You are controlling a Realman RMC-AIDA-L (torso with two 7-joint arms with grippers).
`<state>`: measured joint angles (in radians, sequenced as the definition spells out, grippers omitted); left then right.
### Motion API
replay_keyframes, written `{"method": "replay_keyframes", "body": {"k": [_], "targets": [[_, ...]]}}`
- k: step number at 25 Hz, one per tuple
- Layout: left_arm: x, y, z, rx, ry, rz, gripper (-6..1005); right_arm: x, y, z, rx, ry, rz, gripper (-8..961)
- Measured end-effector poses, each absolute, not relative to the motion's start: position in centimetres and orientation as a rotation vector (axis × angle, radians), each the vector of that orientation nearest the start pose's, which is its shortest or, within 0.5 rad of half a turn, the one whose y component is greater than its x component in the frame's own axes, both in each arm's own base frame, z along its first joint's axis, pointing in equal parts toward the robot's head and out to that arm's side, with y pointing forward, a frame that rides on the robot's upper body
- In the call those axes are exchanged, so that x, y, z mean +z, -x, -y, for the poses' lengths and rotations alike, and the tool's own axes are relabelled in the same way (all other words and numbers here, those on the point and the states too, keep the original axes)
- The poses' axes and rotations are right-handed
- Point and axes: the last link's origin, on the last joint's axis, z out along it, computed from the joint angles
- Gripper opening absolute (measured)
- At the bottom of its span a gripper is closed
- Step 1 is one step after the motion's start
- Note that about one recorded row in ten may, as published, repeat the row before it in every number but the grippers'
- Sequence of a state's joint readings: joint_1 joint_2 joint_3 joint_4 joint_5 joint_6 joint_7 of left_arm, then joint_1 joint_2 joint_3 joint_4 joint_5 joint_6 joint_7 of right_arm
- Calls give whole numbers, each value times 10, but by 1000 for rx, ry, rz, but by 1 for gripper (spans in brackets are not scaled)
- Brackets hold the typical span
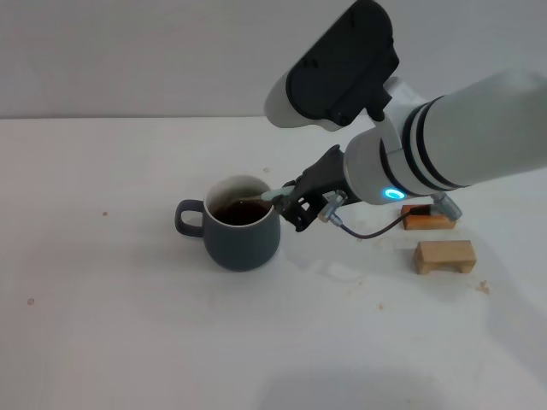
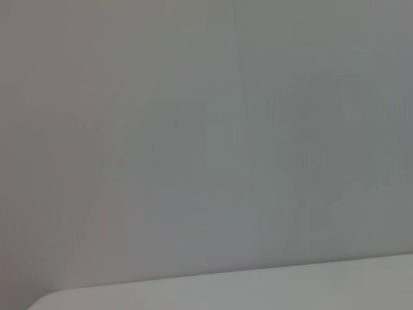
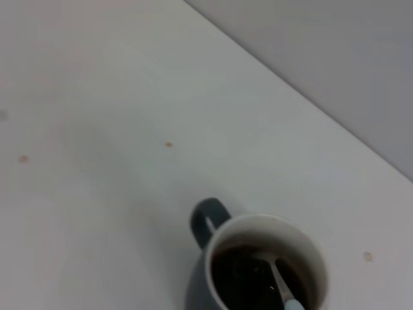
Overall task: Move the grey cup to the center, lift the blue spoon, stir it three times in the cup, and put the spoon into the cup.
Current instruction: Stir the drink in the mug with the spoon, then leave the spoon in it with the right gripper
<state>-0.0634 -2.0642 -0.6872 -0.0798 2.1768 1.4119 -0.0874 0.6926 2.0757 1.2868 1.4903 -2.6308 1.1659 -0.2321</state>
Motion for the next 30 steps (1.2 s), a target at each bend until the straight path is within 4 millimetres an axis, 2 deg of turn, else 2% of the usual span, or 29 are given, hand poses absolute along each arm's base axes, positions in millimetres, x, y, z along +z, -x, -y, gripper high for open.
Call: {"method": "replay_keyframes", "body": {"k": [16,30], "targets": [[11,412,-180,-458,1478,556,-2,-57,-77,-346,-212,2560,-548,156],[9,411,-181,-464,1482,555,-2,-72,-73,-330,-239,2618,-503,155]]}}
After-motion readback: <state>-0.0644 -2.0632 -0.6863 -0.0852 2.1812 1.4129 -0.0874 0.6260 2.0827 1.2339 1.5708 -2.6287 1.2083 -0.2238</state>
